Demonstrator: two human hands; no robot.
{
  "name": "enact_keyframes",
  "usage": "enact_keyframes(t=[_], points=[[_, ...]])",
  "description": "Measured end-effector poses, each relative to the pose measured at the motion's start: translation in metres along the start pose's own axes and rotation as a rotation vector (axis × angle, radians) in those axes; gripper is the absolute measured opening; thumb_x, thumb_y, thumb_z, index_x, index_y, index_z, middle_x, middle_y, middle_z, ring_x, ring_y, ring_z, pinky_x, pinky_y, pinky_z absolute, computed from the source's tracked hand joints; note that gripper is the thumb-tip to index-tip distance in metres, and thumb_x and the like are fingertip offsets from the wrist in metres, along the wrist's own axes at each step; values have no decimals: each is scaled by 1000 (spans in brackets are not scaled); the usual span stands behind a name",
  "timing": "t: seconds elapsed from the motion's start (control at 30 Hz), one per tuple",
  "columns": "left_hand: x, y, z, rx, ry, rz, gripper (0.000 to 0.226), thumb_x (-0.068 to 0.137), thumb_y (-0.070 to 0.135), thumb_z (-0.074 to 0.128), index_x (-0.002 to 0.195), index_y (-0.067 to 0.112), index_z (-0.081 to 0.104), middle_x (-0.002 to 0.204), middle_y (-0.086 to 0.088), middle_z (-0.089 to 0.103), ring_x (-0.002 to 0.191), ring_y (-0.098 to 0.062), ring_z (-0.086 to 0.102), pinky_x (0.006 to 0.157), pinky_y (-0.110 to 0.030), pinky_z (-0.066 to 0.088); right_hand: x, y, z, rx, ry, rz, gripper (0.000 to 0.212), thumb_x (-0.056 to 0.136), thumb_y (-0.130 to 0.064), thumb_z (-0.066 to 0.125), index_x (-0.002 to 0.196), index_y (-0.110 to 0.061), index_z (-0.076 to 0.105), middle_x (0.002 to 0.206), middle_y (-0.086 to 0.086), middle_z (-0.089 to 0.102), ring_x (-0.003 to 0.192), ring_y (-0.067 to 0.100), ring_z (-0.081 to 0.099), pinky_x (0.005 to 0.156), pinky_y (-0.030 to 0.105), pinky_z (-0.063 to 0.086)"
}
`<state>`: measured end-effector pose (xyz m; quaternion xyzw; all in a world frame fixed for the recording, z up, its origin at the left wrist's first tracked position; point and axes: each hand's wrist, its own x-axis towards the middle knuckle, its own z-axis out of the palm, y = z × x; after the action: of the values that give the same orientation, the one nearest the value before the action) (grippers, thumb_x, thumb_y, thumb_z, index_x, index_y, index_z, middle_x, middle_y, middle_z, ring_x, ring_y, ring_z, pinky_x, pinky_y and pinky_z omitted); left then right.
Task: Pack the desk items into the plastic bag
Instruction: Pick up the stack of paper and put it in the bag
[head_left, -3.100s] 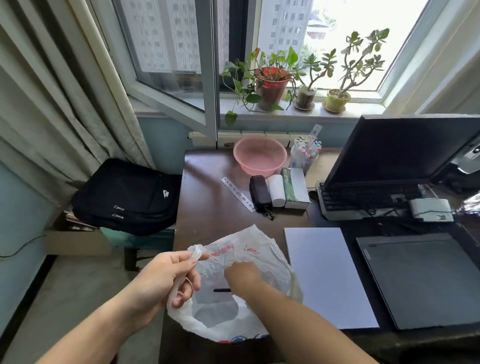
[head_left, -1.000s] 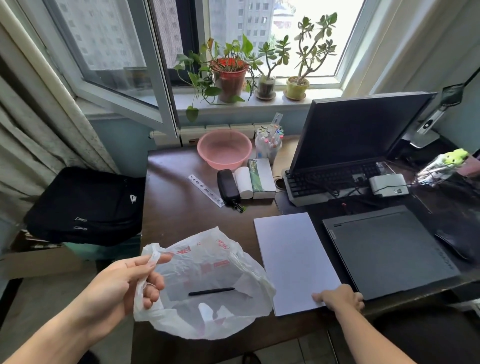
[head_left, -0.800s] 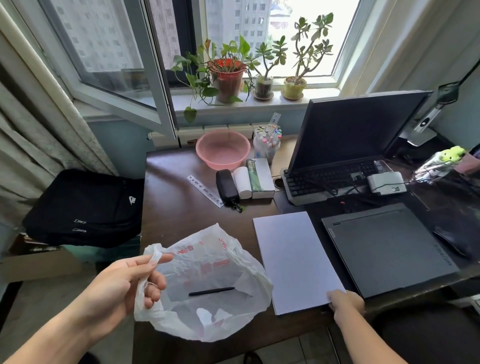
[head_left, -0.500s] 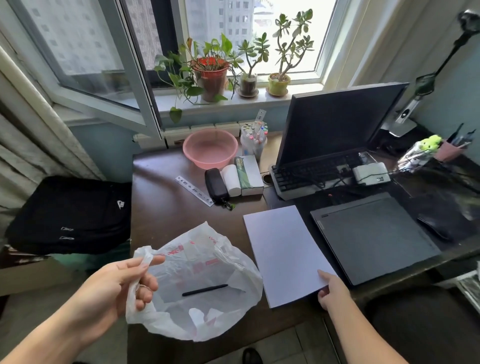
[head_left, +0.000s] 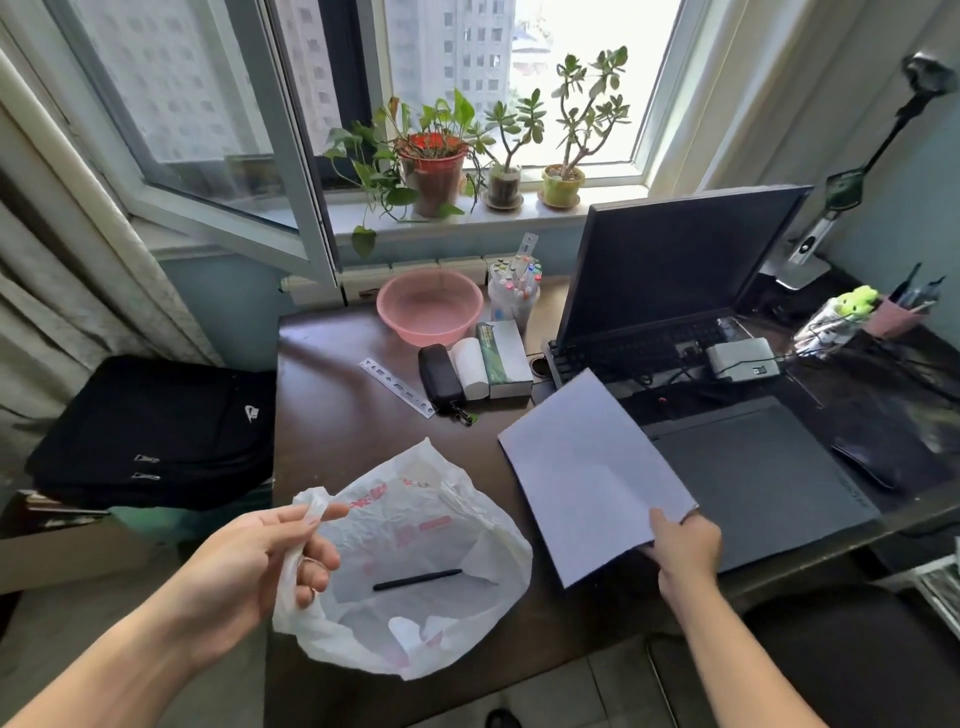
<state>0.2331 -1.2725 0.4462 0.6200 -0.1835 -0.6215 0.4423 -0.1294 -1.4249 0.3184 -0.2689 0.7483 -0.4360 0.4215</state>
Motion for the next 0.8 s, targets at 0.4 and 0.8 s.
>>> enact_keyframes(t=[0.4, 0.8], points=[[-6, 1, -16, -24, -27, 4, 29, 100, 12, 44, 121, 2, 60, 71, -21, 64, 50, -22, 56, 43, -29, 47, -108, -191, -67, 121, -402, -570, 4, 74, -21, 76, 77, -19, 79, 73, -15, 77, 69, 3, 73, 61, 14, 57], [-11, 0, -32, 202, 66, -20, 21, 97, 5, 44, 96, -9, 59, 63, -20, 60, 43, -24, 55, 40, -27, 46, -201, -218, -57, -273, -688, -1003, 49, 74, -13, 66, 72, -62, 71, 69, -29, 73, 66, -7, 70, 58, 6, 53]])
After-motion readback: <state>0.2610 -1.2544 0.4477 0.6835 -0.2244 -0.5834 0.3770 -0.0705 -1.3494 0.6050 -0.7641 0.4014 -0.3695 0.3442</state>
